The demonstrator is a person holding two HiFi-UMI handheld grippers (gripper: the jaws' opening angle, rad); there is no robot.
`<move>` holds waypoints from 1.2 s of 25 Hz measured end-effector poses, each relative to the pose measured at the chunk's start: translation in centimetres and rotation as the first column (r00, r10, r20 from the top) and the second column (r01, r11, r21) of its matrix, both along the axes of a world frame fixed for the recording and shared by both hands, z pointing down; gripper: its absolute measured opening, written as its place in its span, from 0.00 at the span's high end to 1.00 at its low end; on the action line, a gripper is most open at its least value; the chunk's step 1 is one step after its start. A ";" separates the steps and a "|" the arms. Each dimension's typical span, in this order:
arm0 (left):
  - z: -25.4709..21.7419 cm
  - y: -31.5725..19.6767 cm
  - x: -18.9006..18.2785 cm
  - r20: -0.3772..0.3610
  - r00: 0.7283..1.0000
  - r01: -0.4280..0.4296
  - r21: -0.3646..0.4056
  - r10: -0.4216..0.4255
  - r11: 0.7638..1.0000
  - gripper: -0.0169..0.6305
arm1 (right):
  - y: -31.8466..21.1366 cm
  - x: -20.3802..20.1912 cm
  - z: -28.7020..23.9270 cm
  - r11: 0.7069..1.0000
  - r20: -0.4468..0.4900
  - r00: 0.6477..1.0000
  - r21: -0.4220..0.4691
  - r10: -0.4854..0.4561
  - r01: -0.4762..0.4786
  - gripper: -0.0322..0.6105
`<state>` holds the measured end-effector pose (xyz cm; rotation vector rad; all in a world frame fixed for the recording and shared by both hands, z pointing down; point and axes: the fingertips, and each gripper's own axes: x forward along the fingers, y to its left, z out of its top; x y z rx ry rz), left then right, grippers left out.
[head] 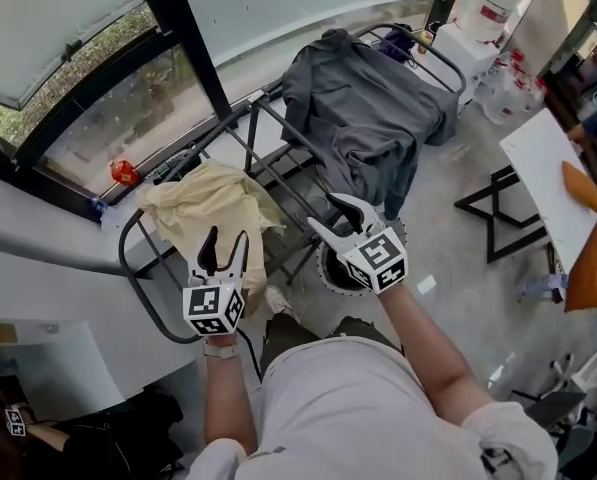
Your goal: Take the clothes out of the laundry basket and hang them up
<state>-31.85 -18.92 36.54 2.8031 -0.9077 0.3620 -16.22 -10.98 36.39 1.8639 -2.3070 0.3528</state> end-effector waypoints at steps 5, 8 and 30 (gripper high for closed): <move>-2.5 5.3 3.1 -0.065 0.991 -0.116 0.043 0.119 0.992 0.59 | 6.7 1.6 -2.4 0.995 0.002 0.999 0.084 0.054 -0.054 0.62; -4.2 7.8 4.5 -0.112 0.975 -0.187 0.075 0.195 0.980 0.59 | 10.1 2.0 -3.5 0.987 -0.007 0.996 0.133 0.087 -0.085 0.64; -4.0 18.7 5.2 -0.048 0.944 -0.319 0.107 0.325 0.942 0.59 | 21.2 1.6 -3.1 0.967 0.035 0.985 0.187 0.168 -0.171 0.64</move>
